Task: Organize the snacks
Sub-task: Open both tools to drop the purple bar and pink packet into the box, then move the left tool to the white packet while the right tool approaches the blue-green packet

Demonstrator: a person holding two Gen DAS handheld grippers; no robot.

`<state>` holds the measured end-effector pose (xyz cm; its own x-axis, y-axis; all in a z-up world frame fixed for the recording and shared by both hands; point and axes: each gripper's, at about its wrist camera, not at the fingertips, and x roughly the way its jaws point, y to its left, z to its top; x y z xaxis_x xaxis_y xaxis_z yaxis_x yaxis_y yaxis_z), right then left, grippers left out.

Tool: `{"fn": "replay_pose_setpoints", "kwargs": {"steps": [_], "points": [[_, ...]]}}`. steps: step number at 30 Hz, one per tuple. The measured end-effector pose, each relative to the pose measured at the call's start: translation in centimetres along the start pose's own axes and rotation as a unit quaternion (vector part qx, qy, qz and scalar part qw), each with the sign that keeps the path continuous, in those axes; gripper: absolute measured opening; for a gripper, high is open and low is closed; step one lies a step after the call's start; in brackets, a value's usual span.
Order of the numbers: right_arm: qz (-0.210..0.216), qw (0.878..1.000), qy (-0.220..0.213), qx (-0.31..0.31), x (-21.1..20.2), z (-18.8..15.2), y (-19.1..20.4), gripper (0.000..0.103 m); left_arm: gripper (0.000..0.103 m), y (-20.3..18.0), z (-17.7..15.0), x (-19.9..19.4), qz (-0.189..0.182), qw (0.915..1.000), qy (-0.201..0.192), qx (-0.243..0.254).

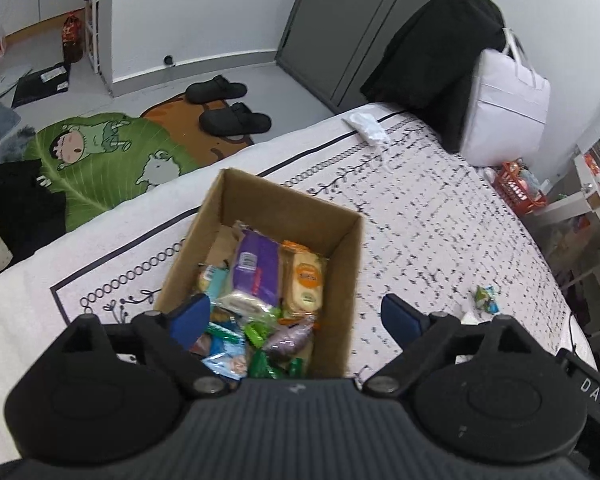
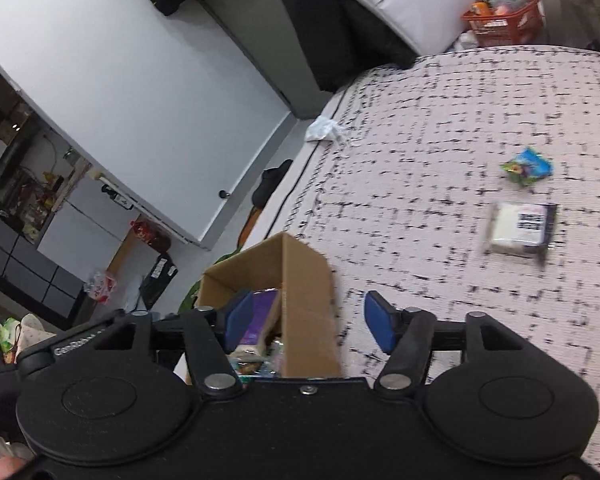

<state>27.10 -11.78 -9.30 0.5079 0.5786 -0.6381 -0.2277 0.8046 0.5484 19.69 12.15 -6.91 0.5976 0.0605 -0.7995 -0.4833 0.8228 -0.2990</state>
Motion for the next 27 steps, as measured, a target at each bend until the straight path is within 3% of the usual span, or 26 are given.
{"fn": "replay_pose_setpoints", "kwargs": {"steps": [3, 9, 13, 27], "points": [[-0.016, 1.0, -0.007, -0.002, -1.2, 0.3, -1.1, 0.079, 0.095, -1.1, -0.4, -0.4, -0.001, 1.0, -0.004, 0.005], [-0.042, 0.999, -0.006, -0.022, -3.1, 1.0, -3.3, 0.082, 0.103, -3.4, -1.4, -0.9, -0.009, 0.9998, -0.014, 0.011], [-0.046, 0.998, -0.008, -0.035, -4.2, 1.5, -4.7, 0.092, 0.103, -5.1, -2.2, -0.9, -0.014, 0.9996, -0.016, 0.02], [-0.053, 0.998, -0.026, 0.003, -6.7, 4.8, -11.0, 0.093, 0.103, -10.4, -3.6, -0.3, -0.022, 0.9993, -0.008, 0.03]]}}
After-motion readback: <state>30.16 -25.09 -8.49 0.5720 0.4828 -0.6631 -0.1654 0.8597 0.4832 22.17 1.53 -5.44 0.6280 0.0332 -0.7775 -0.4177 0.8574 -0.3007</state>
